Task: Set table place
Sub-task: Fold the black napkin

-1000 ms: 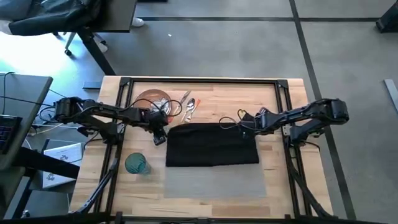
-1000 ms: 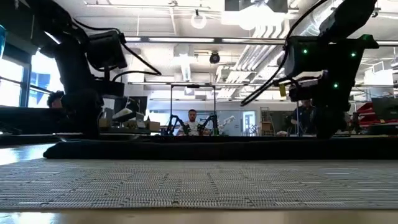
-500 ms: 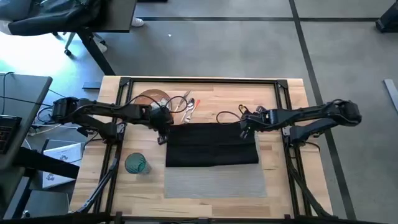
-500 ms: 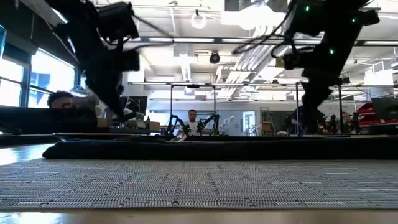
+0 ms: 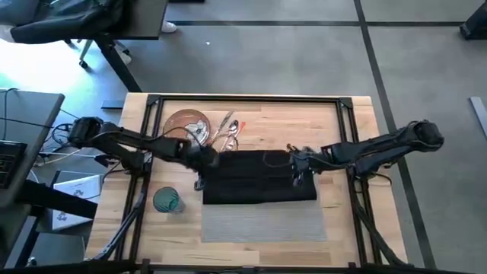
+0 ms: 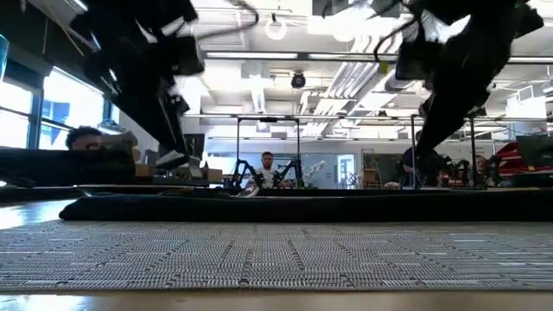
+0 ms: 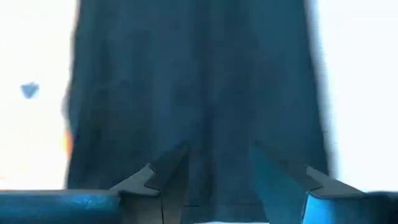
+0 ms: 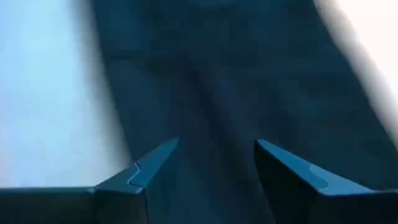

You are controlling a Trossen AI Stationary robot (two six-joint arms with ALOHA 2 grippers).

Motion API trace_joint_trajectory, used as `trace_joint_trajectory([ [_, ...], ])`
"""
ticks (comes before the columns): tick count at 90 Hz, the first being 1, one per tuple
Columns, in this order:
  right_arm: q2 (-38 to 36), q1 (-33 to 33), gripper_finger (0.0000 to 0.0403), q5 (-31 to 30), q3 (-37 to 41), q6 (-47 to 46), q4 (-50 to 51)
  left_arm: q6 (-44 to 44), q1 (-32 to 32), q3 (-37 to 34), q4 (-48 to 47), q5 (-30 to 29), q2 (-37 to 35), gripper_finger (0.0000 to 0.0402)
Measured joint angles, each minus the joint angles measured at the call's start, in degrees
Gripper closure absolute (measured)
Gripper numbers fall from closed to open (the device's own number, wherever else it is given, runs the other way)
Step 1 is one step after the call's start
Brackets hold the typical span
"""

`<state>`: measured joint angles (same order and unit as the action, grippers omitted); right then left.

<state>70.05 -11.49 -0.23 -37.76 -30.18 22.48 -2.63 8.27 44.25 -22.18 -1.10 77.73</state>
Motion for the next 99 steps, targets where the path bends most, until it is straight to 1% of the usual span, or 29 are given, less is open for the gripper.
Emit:
trace_joint_trajectory([
  [7, 0.4, -4.2, 0.0208, 0.8, 0.0, -2.7, -1.8, -1.3, 3.8, -0.3, 3.1, -0.3, 0.1, 0.0258],
  [12, 1.0, -7.2, 0.0208, 0.9, 0.0, -3.3, -1.1, -3.3, 5.6, -0.5, 6.2, -0.8, 0.6, 0.0259],
  [18, 1.6, -10.3, 0.0208, 0.6, 0.0, -3.0, -0.8, -3.2, 6.8, -0.4, 10.4, -3.0, 1.2, 0.0258],
  [24, 1.7, -13.0, 0.0208, -1.4, 0.0, -2.8, 0.0, -3.1, 7.0, 0.3, 12.2, -5.0, 1.8, 0.0254],
  [32, 1.6, -15.3, 0.0208, -4.7, -0.1, -2.8, 0.7, -2.2, 7.4, 2.4, 9.5, -7.0, 2.8, 0.0244],
  [42, 1.6, -16.9, 0.0208, -8.6, -1.1, -2.8, 5.5, -3.3, 8.6, 4.8, 3.4, -11.4, 4.1, 0.0222],
  [50, 1.6, -16.8, 0.0208, -11.6, -1.2, -2.0, 8.7, -6.0, 8.6, 5.0, -0.3, -11.8, 5.7, 0.0205],
  [58, 1.5, -14.8, 0.0208, -13.5, -1.2, -1.8, 11.6, -7.6, 7.9, 5.0, -2.4, -11.5, 8.5, 0.019],
  [68, 1.6, -11.3, 0.0208, -13.8, -1.2, 0.5, 15.8, -7.3, 6.9, 4.9, -2.3, -11.9, 12.9, 0.0182],
  [82, 1.6, -7.3, 0.0208, -12.2, -1.0, 3.0, 17.4, -6.3, 4.7, 4.9, -1.3, -10.8, 18.7, 0.0184],
  [90, 1.8, -6.3, 0.0208, -11.3, -1.0, 5.0, 17.2, -6.3, 3.5, 5.2, -1.0, -10.1, 19.9, 0.0187],
  [99, 2.2, -6.1, 0.0208, -11.2, -1.0, 7.4, 16.8, -7.2, 2.4, 5.0, -1.0, -8.1, 19.0, 0.0189],
])
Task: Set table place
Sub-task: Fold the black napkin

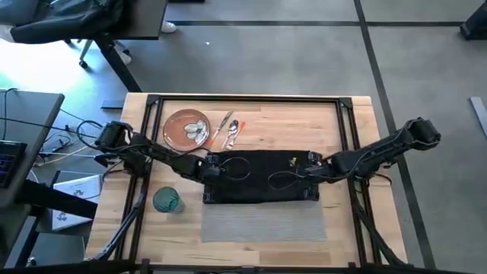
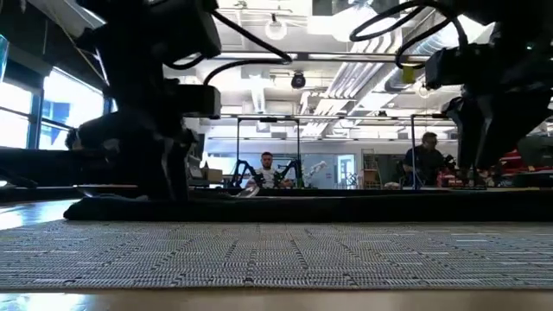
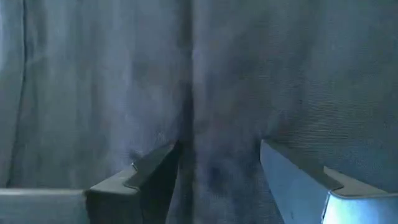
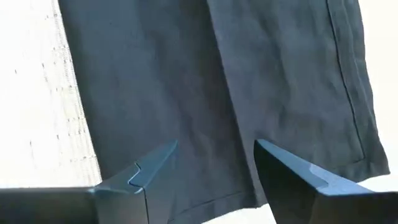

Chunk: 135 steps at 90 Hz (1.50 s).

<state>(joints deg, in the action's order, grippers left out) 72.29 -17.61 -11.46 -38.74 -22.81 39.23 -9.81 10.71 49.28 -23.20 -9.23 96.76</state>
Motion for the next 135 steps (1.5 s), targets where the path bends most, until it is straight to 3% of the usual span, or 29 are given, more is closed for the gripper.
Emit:
trace_joint_trajectory([
  [21, 0.5, 0.2, 0.0208, 0.2, 0.0, 1.3, -0.3, -0.5, -2.3, -0.1, -2.9, 1.2, -6.0, 0.019],
  [54, 0.5, 2.7, 0.0208, 1.0, 0.0, 3.8, 0.2, 2.6, -6.5, -4.3, 2.3, 9.2, -1.6, 0.019],
  [83, 1.5, 3.5, 0.0208, 2.0, 0.2, 5.4, 1.3, 2.6, -5.4, -4.5, 2.2, 6.5, -1.2, 0.019],
  [104, 6.6, 3.2, 0.0208, 3.1, 0.2, 10.0, 1.3, 2.5, -5.4, -4.5, 2.4, 6.3, -1.1, 0.019],
  [135, 10.9, 8.7, 0.0208, 3.6, 0.2, 11.9, 1.9, 2.5, -5.4, -4.6, 2.5, 6.3, -1.1, 0.019],
])
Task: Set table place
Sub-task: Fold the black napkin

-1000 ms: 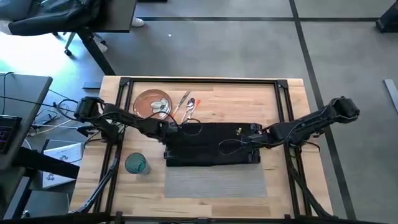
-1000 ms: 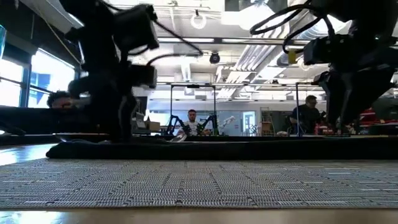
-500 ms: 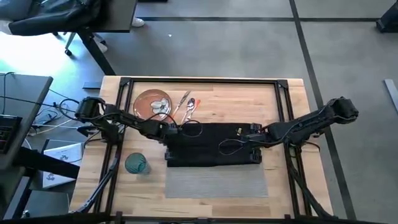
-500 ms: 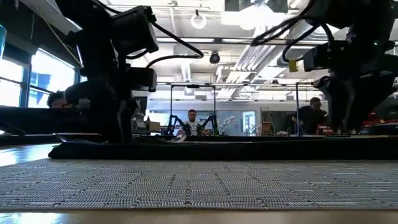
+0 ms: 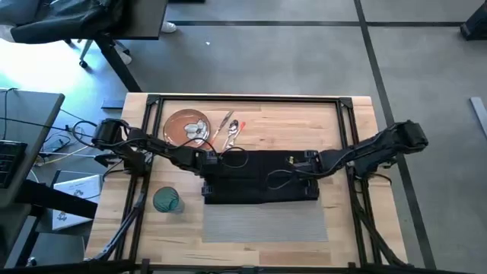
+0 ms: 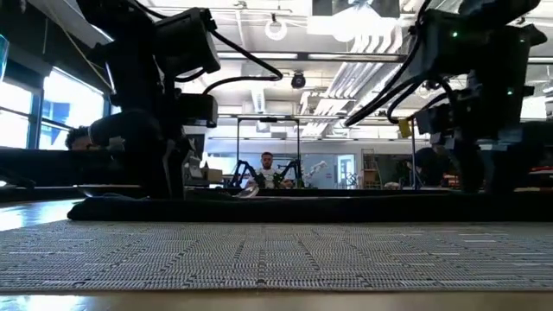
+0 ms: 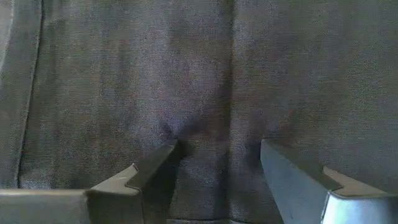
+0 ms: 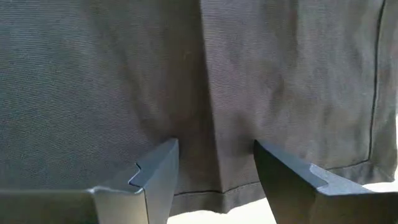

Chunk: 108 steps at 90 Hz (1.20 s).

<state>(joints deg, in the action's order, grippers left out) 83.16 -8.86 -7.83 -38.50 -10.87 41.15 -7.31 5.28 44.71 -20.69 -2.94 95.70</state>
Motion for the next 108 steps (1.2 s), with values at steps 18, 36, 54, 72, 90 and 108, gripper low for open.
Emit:
trace_joint_trajectory([
  [18, 0.6, 2.6, 0.0208, 2.1, 0.0, 2.5, -0.3, 0.0, 0.0, 0.0, 0.0, 0.0, 0.0, 0.019],
  [36, 4.6, 3.8, 0.0213, 4.9, -0.5, 4.5, -0.6, 0.4, 0.0, 0.0, 0.0, -0.2, 0.0, 0.0193],
  [54, 5.7, 3.7, 0.0273, 5.3, -0.7, 4.4, -0.7, 0.6, 0.1, 0.0, -0.3, -0.2, 0.0, 0.0242],
  [72, 5.3, 3.6, 0.0345, 6.0, -0.5, 4.1, -1.0, 2.8, 0.1, 0.0, -0.2, 0.1, 0.1, 0.0323],
  [90, 5.3, 3.6, 0.0399, 5.2, -0.5, 3.8, -1.0, 3.1, 0.1, 0.0, -0.2, 0.2, 0.1, 0.0394],
  [108, 4.8, 2.8, 0.0402, 4.4, -0.4, 3.7, -1.0, 3.1, 0.1, 0.0, -0.3, -0.7, 0.0, 0.0401],
])
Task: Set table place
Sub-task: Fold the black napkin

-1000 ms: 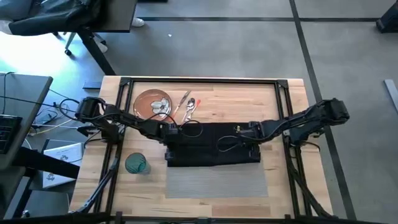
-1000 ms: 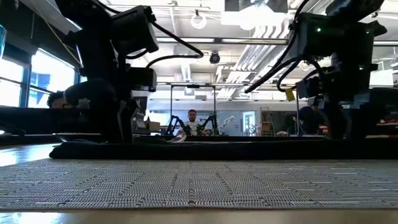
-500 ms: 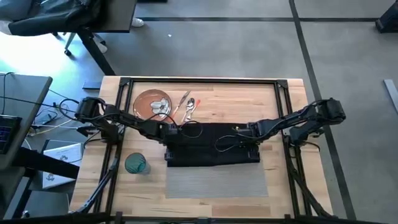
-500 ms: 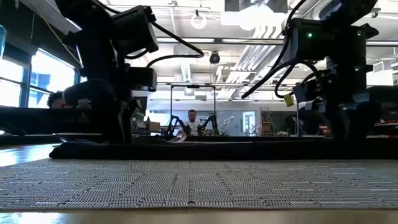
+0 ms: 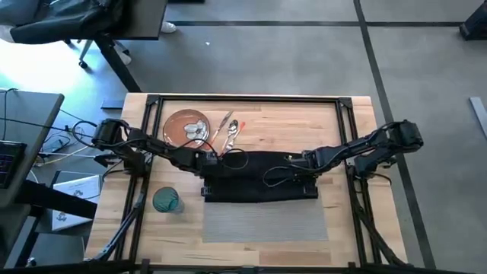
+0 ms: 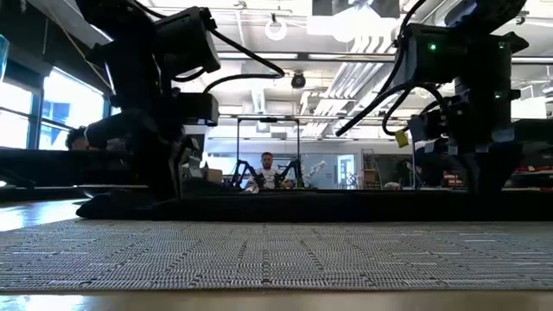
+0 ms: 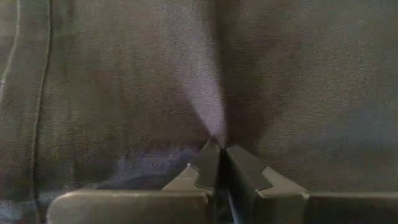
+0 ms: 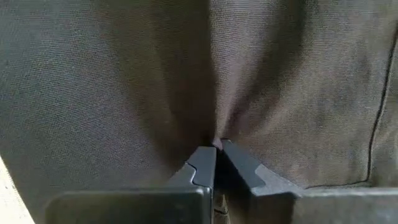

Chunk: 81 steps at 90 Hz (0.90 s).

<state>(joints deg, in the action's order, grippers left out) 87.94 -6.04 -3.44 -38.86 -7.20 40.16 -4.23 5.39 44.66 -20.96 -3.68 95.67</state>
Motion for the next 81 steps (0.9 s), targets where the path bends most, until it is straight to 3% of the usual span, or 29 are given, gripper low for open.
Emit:
trace_joint_trajectory([
  [15, -3.7, -1.5, 0.0402, -3.6, -1.3, -2.0, 3.2, -1.3, 0.9, 1.4, -2.0, -0.5, -1.3, 0.0401],
  [43, -14.0, -3.4, 0.0402, -6.2, -5.6, -4.9, 9.2, -3.0, 3.0, 7.7, -15.6, -4.3, -7.4, 0.0401],
  [81, -21.5, -3.4, 0.0403, -8.5, -7.9, -8.0, 14.8, -5.2, 3.3, 12.0, -22.0, -5.0, -15.8, 0.0401],
])
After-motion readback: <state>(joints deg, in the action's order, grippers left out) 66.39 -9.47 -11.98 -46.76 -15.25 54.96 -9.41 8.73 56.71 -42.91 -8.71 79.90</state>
